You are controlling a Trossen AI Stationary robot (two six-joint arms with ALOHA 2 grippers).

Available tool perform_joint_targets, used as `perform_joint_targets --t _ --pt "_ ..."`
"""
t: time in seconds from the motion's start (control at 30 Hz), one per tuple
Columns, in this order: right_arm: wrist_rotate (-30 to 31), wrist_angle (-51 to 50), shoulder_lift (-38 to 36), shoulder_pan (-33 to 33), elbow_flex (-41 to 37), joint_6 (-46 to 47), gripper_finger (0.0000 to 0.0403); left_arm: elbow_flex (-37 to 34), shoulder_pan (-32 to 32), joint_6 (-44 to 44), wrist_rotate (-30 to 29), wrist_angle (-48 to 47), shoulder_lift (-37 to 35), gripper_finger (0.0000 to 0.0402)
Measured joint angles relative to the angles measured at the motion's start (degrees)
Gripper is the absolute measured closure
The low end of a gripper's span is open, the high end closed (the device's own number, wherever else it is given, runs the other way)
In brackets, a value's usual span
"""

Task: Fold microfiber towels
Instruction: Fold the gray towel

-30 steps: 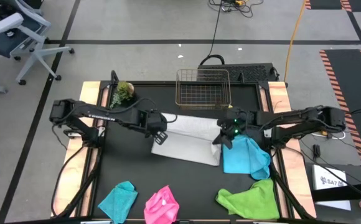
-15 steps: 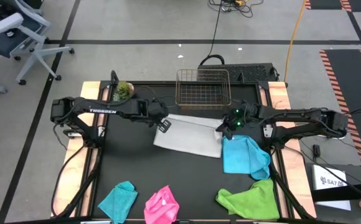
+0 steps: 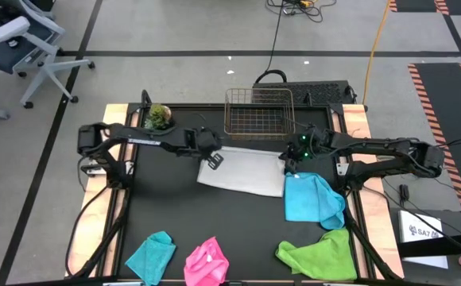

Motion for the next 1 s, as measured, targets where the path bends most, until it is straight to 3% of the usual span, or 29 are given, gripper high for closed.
perform_joint_targets --t 0.57,0.87,1.0 --pt "3.39 -1.58 -0.05 0.02 0.15 -4.76 0.0401 0.28 2.08 2.64 -3.07 1.59 2.44 0.0399" --pt "13.51 -4.84 -0.06 -0.03 -0.05 -6.58 0.0347 -0.05 4.11 3.04 -8.15 -7.63 2.49 0.0338" --pt "13.83 -4.71 -0.03 0.0 -0.07 -6.72 0.0323 -0.03 5.32 4.57 -9.2 -6.86 2.49 0.0316"
